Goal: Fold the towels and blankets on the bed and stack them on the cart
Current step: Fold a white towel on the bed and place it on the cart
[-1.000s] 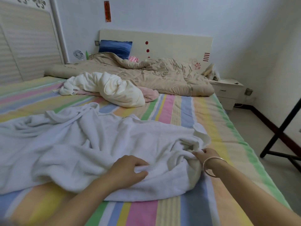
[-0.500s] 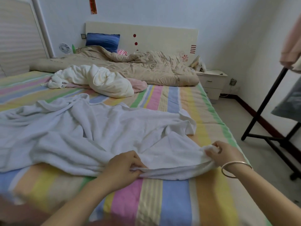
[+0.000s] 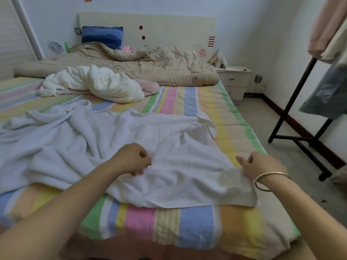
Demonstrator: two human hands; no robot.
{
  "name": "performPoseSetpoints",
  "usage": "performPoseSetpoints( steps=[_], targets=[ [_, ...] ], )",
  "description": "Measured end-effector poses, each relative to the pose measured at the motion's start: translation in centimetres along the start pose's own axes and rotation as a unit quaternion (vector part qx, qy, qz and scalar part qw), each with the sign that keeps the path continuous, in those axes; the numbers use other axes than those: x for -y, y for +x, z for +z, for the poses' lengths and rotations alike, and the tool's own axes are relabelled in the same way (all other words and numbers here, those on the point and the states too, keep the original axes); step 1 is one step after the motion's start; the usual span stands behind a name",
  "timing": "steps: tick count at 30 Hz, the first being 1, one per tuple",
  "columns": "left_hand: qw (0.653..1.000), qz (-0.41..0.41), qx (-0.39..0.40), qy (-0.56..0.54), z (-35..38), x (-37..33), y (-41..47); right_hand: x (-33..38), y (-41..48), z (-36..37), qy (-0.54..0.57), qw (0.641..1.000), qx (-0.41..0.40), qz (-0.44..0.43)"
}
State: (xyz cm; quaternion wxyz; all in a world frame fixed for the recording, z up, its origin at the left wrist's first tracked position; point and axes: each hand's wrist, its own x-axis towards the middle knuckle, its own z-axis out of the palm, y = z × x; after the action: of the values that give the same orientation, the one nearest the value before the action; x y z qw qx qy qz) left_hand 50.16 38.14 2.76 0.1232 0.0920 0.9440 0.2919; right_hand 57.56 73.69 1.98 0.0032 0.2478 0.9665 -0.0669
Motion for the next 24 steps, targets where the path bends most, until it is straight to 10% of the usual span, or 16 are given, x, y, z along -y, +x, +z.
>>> performPoseSetpoints(
  steps=[5, 13, 16, 21, 24],
  targets=[
    [0.991, -0.054, -0.116, 0.026, -0.8, 2.3, 7.0, 4.2, 4.6, 1.2, 0.049, 0.996, 0.011, -0.068],
    [0.984, -0.129, -0.047, 0.115, 2.4, 3.0, 17.0, 10.3, 14.1, 5.2, 0.157, 0.972, 0.152, -0.088],
    [0.976, -0.108, -0.125, 0.144, 1.8, 2.3, 23.6, 10.1, 19.9, 6.2, 0.262, 0.959, 0.101, -0.032],
    [0.943, -0.015, -0.326, 0.062, -1.0, -2.0, 35.9, 8.2, 30.7, 5.1, 0.564, 0.813, 0.019, 0.142],
    [0.943, 0.07, -0.325, 0.024, -0.2, -6.0, 41.5, 6.5, 38.4, 5.3, 0.525, 0.838, -0.069, 0.134]
  ],
)
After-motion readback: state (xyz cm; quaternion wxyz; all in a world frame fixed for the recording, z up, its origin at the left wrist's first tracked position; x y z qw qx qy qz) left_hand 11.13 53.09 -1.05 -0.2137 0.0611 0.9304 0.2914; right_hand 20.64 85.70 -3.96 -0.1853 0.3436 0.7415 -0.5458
